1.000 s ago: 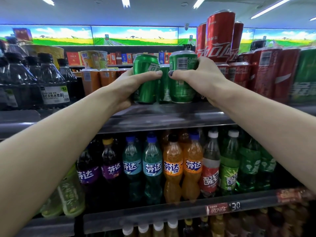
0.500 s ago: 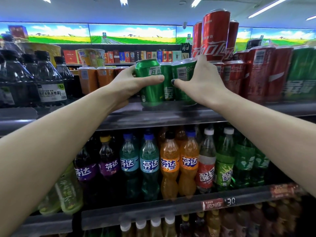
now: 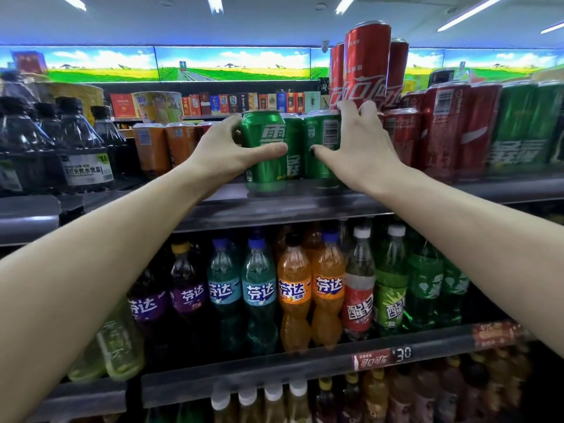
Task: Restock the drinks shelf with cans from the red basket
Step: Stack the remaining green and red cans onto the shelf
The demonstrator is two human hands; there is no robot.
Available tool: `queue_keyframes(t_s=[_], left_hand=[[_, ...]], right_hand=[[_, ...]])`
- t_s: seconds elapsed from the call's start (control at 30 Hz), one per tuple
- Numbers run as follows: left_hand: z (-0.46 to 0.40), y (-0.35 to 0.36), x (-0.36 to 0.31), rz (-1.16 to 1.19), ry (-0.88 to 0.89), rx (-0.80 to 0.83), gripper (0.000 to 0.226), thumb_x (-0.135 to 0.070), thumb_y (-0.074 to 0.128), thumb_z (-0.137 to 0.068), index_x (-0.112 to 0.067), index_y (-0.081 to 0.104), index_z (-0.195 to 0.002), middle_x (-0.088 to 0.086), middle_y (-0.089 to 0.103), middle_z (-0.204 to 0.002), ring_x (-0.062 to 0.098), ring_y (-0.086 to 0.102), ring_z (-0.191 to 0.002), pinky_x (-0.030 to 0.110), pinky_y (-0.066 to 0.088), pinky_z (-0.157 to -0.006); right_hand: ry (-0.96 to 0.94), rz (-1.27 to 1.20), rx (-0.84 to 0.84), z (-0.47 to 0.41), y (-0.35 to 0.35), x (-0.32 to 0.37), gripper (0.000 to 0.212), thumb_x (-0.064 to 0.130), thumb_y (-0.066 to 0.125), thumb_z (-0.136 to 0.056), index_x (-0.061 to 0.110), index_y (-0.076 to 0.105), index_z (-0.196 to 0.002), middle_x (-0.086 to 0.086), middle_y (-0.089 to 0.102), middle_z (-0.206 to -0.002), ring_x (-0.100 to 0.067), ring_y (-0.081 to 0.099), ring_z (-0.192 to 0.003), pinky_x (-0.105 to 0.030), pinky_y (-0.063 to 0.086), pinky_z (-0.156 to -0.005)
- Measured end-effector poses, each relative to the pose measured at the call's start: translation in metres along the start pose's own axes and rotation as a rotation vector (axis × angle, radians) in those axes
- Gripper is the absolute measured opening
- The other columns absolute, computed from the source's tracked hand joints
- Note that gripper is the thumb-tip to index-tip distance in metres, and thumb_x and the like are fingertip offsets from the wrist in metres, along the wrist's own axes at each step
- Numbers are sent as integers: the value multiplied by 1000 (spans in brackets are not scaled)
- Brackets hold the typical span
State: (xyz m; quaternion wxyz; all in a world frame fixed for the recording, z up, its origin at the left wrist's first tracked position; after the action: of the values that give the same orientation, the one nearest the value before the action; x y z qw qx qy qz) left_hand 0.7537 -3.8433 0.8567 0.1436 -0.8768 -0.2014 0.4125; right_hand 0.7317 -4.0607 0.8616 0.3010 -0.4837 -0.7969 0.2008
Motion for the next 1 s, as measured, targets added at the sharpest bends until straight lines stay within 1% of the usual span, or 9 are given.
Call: queue_keyframes(t_s=[0.1, 0.27, 0.33, 0.47, 0.57, 0.63, 0.73, 0.9, 1.0], left_hand=[[3, -1, -2, -26, 0, -6, 62, -46, 91, -74, -16, 66, -123, -3, 76, -110, 10, 75, -99, 34, 63, -89], [6, -2, -4, -40, -13, -5, 66, -44, 91, -74, -15, 62, -127, -2, 75, -113, 12, 73, -102, 35, 63, -92], [6, -3, -3, -53, -27, -18, 71, -47, 91, -73, -15, 60, -128, -1, 74, -114, 13, 72, -104, 36, 62, -93], [7, -2, -4, -51, -43, -35, 68, -46, 91, -74, -15, 59, -125, 0, 71, -115, 13, 70, -104, 34, 61, -91], [7, -1, -6, -13, -65, -45, 61, -38, 89, -78, -14, 58, -124, 0, 71, -113, 10, 71, -100, 26, 60, -84], [5, -1, -5, 20, -88, -47, 58, -34, 90, -78, -15, 58, -123, 2, 71, -113, 12, 72, -101, 26, 59, -83], [5, -3, -3, 62, -114, -56, 61, -32, 91, -75, -15, 58, -124, 6, 73, -115, 16, 74, -102, 33, 62, -87], [7, -3, -4, 113, -144, -81, 55, -23, 87, -79, -13, 54, -121, 9, 71, -113, 21, 74, -99, 30, 61, -78], [5, -3, -2, 116, -155, -90, 55, -22, 87, -78, -14, 53, -120, 10, 71, -114, 22, 74, -100, 33, 62, -81]], right_hand=[[-11, -41, -25, 2, 2, -3, 66, 32, 71, -94, 14, 35, -146, -15, 43, -134, -36, 56, -112, -34, 38, -82], [-67, -85, -65, 1, 5, -3, 59, 20, 71, -94, 10, 37, -141, -10, 53, -114, -29, 55, -99, -43, 47, -85], [-56, -111, -61, -1, 6, -3, 56, 18, 72, -93, 10, 39, -138, -8, 54, -104, -26, 53, -92, -41, 47, -81], [-81, -147, -85, 3, 5, 1, 50, 11, 68, -92, 11, 42, -134, -5, 51, -106, -24, 54, -89, -38, 44, -75], [-251, -152, -98, 6, 3, 13, 35, 1, 62, -89, 9, 53, -122, -4, 51, -106, -24, 55, -86, -41, 51, -76], [-349, -120, 1, 4, 6, 20, 26, 0, 55, -87, 9, 65, -109, -6, 62, -104, -25, 59, -89, -43, 53, -81], [-352, -33, 229, 2, 13, 27, 31, 5, 47, -89, 11, 73, -105, -8, 72, -100, -27, 65, -92, -43, 56, -84], [-252, -26, 356, -2, 23, 34, 41, 8, 39, -95, 8, 65, -127, -16, 68, -122, -34, 61, -112, -45, 51, -97], [-224, -5, 431, -9, 26, 40, 38, 15, 39, -99, 10, 64, -127, -15, 67, -119, -35, 62, -108, -46, 54, -94]])
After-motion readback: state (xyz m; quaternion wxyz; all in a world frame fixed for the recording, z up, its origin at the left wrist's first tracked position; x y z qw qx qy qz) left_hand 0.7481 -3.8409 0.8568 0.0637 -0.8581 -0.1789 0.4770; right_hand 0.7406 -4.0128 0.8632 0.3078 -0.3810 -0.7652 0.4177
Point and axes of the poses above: each hand's wrist, its own z-axis away from the middle knuckle, its own y-axis out of the palm, x = y × z, the point moved 2 cm from there along -z, towards the middle knuckle
